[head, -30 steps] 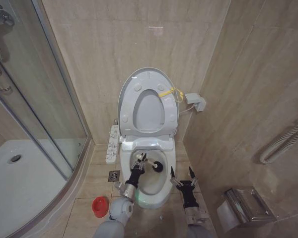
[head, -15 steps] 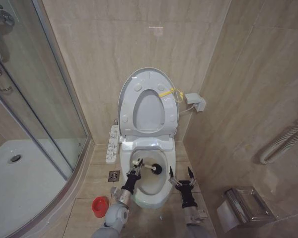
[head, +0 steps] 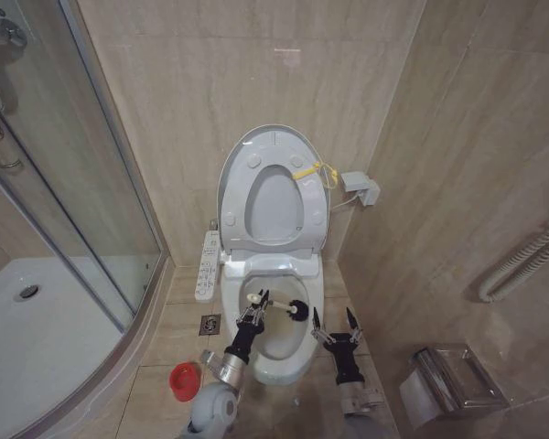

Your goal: Open the toilet lid, clean the toilet bowl with a toilet brush, close the toilet lid, and flush.

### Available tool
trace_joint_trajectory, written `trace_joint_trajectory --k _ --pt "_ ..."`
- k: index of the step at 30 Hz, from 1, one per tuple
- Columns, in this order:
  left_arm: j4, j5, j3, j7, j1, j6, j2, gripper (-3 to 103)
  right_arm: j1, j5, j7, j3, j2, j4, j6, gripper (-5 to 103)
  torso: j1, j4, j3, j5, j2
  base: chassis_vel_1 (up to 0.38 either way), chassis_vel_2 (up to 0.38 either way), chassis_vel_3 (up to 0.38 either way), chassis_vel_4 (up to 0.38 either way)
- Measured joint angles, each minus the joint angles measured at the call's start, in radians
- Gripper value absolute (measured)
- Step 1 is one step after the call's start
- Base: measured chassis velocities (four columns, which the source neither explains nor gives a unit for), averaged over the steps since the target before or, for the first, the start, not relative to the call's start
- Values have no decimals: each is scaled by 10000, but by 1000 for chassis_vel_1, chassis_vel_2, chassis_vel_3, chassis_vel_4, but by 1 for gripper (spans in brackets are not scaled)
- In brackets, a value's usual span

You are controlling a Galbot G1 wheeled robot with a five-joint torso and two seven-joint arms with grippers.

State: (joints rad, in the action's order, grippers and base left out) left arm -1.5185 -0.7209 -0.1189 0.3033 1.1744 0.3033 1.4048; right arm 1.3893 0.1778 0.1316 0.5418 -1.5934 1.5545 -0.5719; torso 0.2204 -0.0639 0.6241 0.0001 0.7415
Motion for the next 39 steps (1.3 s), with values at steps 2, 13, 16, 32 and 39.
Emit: trace_joint_trajectory --k 2,13,16,32,39 --pt "359 75 -92 -22 -41 12 2 21 3 0 0 -1 -9 -4 -8 100 0 -2 -1 1 1 0 0 0 0" --pt "2398 412 -738 -410 -901 65 262 20 47 -1 12 -42 -47 55 -17 100 2 -4 1 -3 -1 0 0 0 0" --pt "2152 411 -762 -478 -845 31 152 20 60 -1 12 -41 -39 86 -17 100 2 -3 1 -3 -1 0 0 0 0" --pt "-1891 1003 -1158 -1310 1109 174 -886 20 79 -50 22 -78 -82 89 -19 100 1 -1 1 -2 -1 0 0 0 0" --pt "-2504 1781 -1569 -2004 1514 -21 -932 20 44 -198 33 -178 -142 36 -30 100 1 -2 0 -2 -1 0 0 0 0"
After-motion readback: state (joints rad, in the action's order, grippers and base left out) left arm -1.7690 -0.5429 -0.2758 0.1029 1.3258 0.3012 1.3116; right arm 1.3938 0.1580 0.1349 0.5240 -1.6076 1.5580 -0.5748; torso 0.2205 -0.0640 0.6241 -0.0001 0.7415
